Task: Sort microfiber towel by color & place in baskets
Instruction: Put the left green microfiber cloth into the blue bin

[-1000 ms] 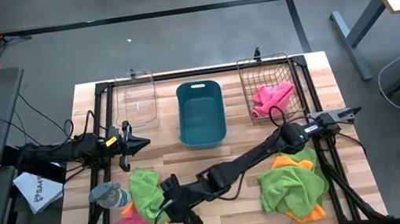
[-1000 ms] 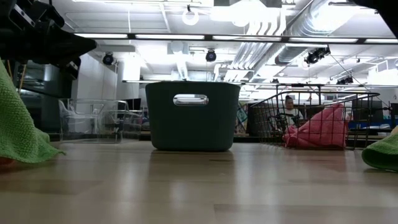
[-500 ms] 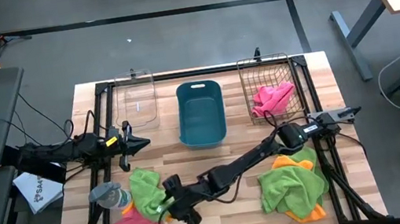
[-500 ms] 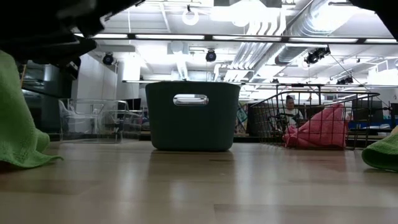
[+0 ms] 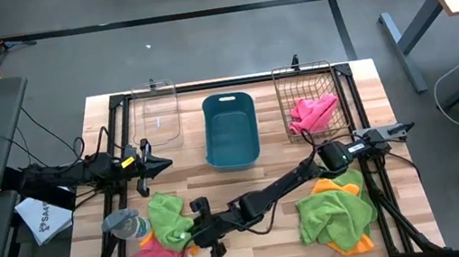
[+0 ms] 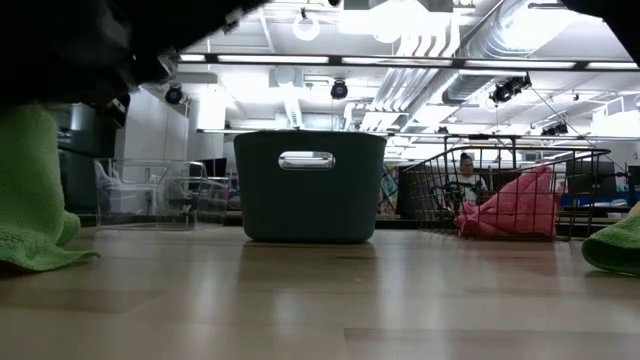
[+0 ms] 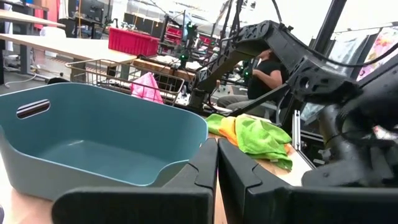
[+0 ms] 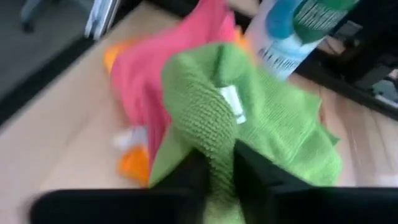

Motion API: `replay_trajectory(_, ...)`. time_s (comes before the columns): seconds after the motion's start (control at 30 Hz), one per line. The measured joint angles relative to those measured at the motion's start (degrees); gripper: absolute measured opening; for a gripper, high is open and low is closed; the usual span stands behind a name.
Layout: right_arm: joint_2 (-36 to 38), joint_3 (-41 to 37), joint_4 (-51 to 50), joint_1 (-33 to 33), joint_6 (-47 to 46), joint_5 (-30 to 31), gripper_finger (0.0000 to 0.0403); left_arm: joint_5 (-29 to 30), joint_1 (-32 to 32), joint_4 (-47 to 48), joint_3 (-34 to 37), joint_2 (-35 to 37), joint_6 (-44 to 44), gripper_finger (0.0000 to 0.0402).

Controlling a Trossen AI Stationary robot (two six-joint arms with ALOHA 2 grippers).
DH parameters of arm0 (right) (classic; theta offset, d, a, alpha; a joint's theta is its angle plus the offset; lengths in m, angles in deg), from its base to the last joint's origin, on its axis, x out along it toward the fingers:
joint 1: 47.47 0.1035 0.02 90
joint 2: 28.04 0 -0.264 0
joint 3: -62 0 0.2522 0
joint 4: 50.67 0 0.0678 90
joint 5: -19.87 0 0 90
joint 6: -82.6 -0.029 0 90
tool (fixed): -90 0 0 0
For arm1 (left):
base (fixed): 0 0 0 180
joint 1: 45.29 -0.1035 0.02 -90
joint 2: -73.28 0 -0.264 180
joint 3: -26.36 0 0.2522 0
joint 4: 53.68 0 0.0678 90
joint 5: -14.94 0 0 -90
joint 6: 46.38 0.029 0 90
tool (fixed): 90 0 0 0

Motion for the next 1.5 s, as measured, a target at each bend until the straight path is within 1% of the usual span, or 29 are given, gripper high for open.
replay_trajectory(0.03,0.0,1.7,-0.5,0.0,-0.4,0.7,0.0019,0.0,0.0,0.0,0.0,0.0,0.0,0.0)
replay_trajectory(0.13,0.0,9.4,-4.3,-0.1,-0.2,3.6,0.0023,0.0,0.0,0.0,0.0,0.0,0.0,0.0)
replay_trajectory(0.2,0.1,15.6,-9.6,-0.4,2.9,4.8,0.0012,0.0,0.0,0.0,0.0,0.0,0.0,0.0)
replay_trajectory(0.23,1.9,15.0,-8.8,-0.6,5.0,5.5,0.0007,0.0,0.0,0.0,0.0,0.0,0.0,0.0)
replay_trajectory(0.27,5.0,11.8,-6.5,-0.9,6.5,6.2,0.0005,0.0,0.0,-0.1,0.0,-0.1,0.0,0.0)
replay_trajectory(0.33,10.8,8.3,-5.6,-2.0,8.2,9.0,0.0008,0.0,0.0,-0.1,0.0,-0.1,0.0,0.0)
replay_trajectory(0.4,16.5,6.8,-9.9,-3.4,8.3,12.1,0.0005,0.0,0.0,-0.1,0.0,-0.1,0.0,0.0)
replay_trajectory(0.5,24.3,4.7,-13.4,-6.2,7.9,16.1,0.0004,0.0,0.0,-0.2,0.0,-0.2,0.0,0.0)
replay_trajectory(0.57,28.0,3.2,-15.2,-8.7,6.2,17.9,0.0003,0.0,0.0,-0.1,0.0,-0.3,0.0,0.0)
replay_trajectory(0.67,32.8,-0.1,-17.8,-13.1,2.5,19.1,0.0002,0.0,0.0,-0.1,0.0,-0.3,0.0,0.0)
replay_trajectory(0.8,36.9,-5.8,-21.2,-18.4,-2.4,20.8,0.0002,0.0,0.0,-0.1,0.0,-0.4,0.0,0.0)
replay_trajectory(0.93,39.4,-12.6,-22.5,-21.9,-6.7,19.3,0.0001,0.0,0.0,-0.1,0.0,-0.4,0.0,0.0)
replay_trajectory(1.13,41.0,-23.4,-22.9,-23.7,-8.1,12.9,0.0001,0.0,0.0,0.0,0.0,-0.4,0.0,0.0)
replay_trajectory(1.23,42.5,-27.4,-26.2,-23.7,-6.1,12.7,0.0,0.0,0.0,0.0,0.0,-0.4,0.0,0.0)
replay_trajectory(1.33,46.4,-30.2,-29.1,-24.0,-3.2,13.9,0.0,0.0,0.0,0.0,0.0,-0.4,0.0,0.0)
replay_trajectory(1.5,55.6,-34.2,-27.1,-26.4,3.1,13.8,0.0,0.0,0.0,0.0,0.0,-0.4,0.0,0.0)
